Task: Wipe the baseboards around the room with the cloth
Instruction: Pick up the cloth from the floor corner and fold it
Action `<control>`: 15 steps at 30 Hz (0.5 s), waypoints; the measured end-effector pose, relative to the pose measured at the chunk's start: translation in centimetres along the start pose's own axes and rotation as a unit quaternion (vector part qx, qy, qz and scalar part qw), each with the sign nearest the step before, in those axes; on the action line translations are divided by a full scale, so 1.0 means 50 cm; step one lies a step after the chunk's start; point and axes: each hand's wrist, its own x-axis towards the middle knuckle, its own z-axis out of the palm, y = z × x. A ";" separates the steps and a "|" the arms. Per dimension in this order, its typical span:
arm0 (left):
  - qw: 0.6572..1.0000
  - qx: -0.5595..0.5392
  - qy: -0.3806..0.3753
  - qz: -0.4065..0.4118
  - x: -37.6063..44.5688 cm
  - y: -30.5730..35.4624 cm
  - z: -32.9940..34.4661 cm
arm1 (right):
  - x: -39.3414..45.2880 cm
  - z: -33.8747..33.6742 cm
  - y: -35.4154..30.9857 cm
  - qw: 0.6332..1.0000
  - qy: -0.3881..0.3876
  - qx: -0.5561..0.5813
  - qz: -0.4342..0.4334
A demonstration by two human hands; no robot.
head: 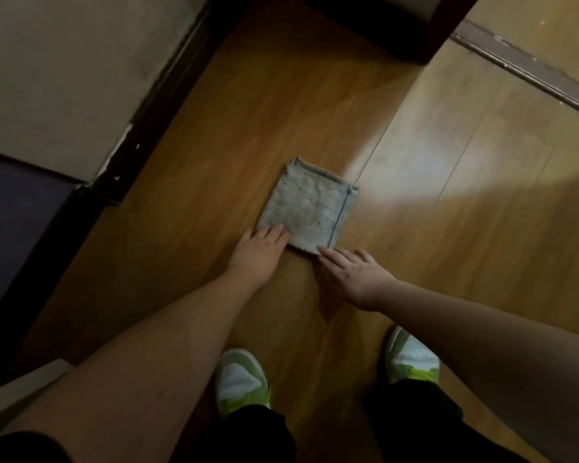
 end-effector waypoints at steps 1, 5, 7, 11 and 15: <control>1.000 0.010 0.007 0.009 -0.004 0.001 0.004 | -0.004 0.001 -0.001 1.000 -0.002 -0.003 0.001; 0.999 0.023 0.016 0.019 -0.017 0.008 0.021 | -0.006 0.002 -0.014 1.000 -0.004 -0.018 0.011; 0.999 0.027 0.010 0.020 -0.024 0.011 0.027 | -0.006 0.008 -0.025 1.000 -0.003 -0.016 0.011; 0.999 0.022 -0.022 0.030 -0.036 0.011 0.028 | -0.027 0.026 -0.044 1.000 -0.002 0.027 0.015; 0.996 0.041 -0.063 0.056 -0.081 0.043 0.043 | -0.066 0.016 -0.050 0.997 0.020 0.062 0.033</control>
